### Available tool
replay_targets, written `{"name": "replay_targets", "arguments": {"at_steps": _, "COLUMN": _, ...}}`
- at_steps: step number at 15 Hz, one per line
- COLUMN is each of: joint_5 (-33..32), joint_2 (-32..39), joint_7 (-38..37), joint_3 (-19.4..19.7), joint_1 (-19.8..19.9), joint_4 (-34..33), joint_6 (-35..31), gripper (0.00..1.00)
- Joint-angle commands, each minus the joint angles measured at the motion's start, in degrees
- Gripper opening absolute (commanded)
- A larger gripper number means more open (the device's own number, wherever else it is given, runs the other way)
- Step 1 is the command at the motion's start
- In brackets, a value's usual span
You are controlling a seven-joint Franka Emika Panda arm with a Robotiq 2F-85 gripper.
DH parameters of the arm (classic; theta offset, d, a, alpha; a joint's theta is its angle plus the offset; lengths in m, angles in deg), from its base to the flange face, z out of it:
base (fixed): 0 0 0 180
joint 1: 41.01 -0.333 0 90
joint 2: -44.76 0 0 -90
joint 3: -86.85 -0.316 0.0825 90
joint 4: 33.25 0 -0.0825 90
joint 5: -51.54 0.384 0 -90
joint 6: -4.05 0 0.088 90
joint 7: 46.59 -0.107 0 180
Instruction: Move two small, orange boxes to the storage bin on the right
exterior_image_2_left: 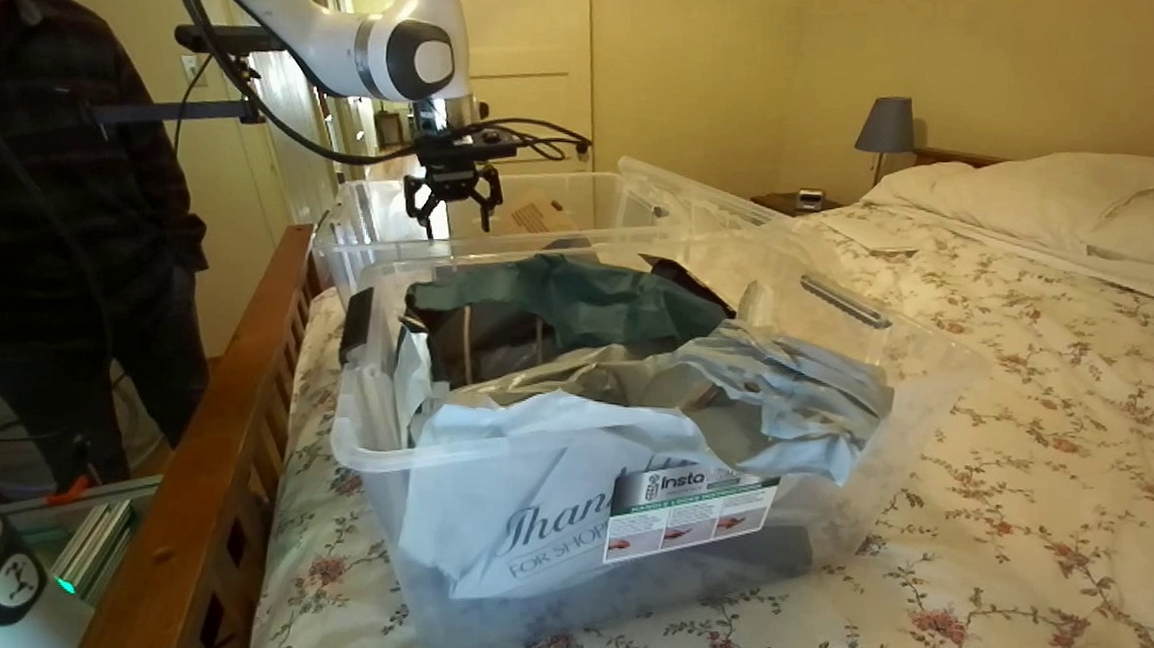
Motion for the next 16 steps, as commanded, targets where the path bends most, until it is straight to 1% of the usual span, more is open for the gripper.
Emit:
{"name": "replay_targets", "arguments": {"at_steps": 1, "joint_5": 0.2, "joint_2": 0.2, "joint_7": -4.9, "joint_3": -1.3, "joint_1": 1.1, "joint_4": 3.8, "joint_6": -0.1, "gripper": 1.00}}
{"name": "replay_targets", "arguments": {"at_steps": 2, "joint_5": 0.6, "joint_2": 0.0, "joint_7": -6.1, "joint_3": -1.4, "joint_1": 1.3, "joint_4": 5.1, "joint_6": -0.7, "gripper": 1.00}}
{"name": "replay_targets", "arguments": {"at_steps": 4, "joint_5": -0.8, "joint_2": 0.6, "joint_7": -8.9, "joint_3": -1.0, "joint_1": 1.1, "joint_4": 6.5, "joint_6": -2.5, "gripper": 1.00}}
{"name": "replay_targets", "arguments": {"at_steps": 7, "joint_5": -2.1, "joint_2": 2.9, "joint_7": -13.0, "joint_3": -0.6, "joint_1": 0.7, "joint_4": 5.3, "joint_6": -5.9, "gripper": 0.99}}
{"name": "replay_targets", "arguments": {"at_steps": 8, "joint_5": -2.5, "joint_2": 3.8, "joint_7": -13.8, "joint_3": -0.6, "joint_1": 0.6, "joint_4": 4.5, "joint_6": -6.4, "gripper": 0.91}}
{"name": "replay_targets", "arguments": {"at_steps": 9, "joint_5": -3.3, "joint_2": 4.3, "joint_7": -14.8, "joint_3": -0.4, "joint_1": 0.3, "joint_4": 4.1, "joint_6": -6.5, "gripper": 0.88}}
{"name": "replay_targets", "arguments": {"at_steps": 12, "joint_5": -4.5, "joint_2": 5.2, "joint_7": -17.5, "joint_3": -0.2, "joint_1": 0.4, "joint_4": 3.8, "joint_6": -5.3, "gripper": 0.69}}
{"name": "replay_targets", "arguments": {"at_steps": 13, "joint_5": -5.2, "joint_2": 5.2, "joint_7": -18.8, "joint_3": 0.1, "joint_1": 0.3, "joint_4": 3.9, "joint_6": -4.9, "gripper": 0.69}}
{"name": "replay_targets", "arguments": {"at_steps": 14, "joint_5": -6.2, "joint_2": 5.2, "joint_7": -20.0, "joint_3": 0.5, "joint_1": 0.1, "joint_4": 3.7, "joint_6": -4.3, "gripper": 0.61}}
{"name": "replay_targets", "arguments": {"at_steps": 15, "joint_5": -7.1, "joint_2": 5.3, "joint_7": -21.2, "joint_3": 0.8, "joint_1": 0.0, "joint_4": 3.1, "joint_6": -3.5, "gripper": 0.59}}
{"name": "replay_targets", "arguments": {"at_steps": 16, "joint_5": -8.0, "joint_2": 5.5, "joint_7": -22.0, "joint_3": 1.1, "joint_1": -0.1, "joint_4": 2.6, "joint_6": -2.7, "gripper": 0.62}}
